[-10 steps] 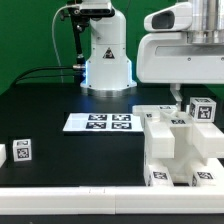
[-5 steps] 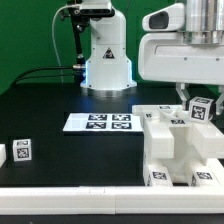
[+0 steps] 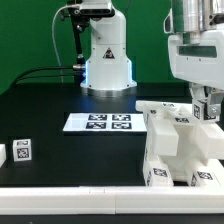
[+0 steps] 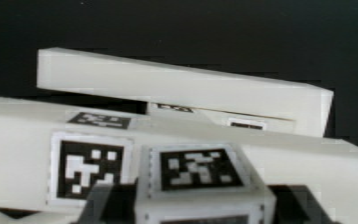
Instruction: Assemble chair
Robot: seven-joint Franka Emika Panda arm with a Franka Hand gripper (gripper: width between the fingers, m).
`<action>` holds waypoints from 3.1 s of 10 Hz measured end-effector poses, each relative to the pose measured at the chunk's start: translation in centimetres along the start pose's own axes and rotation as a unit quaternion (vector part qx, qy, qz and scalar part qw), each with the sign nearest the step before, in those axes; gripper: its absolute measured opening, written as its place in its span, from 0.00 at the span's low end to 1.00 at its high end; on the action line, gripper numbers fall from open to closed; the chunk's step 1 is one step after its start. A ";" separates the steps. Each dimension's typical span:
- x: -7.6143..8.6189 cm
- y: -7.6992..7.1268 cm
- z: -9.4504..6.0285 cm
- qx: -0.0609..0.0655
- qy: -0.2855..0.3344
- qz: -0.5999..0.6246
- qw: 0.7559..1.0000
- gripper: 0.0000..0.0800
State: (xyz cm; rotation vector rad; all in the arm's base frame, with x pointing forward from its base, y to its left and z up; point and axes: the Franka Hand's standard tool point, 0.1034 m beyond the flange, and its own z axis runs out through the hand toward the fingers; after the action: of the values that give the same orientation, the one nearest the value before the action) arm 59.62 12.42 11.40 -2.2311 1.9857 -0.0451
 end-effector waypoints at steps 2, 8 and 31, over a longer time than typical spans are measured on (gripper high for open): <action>0.0 0.1 0.1 -0.001 0.000 -0.011 1.000 0.35; 0.2 -0.6 -0.2 -0.014 -0.001 -0.351 0.936 0.81; 0.1 0.1 0.2 0.004 0.009 0.068 0.998 0.59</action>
Offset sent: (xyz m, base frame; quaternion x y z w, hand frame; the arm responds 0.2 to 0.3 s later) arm 0.0062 -0.0006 0.0061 -0.0308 -0.0111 -0.2203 0.9749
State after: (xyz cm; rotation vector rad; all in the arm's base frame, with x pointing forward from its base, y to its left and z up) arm 59.55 12.29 11.15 -2.0920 2.1387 -0.0566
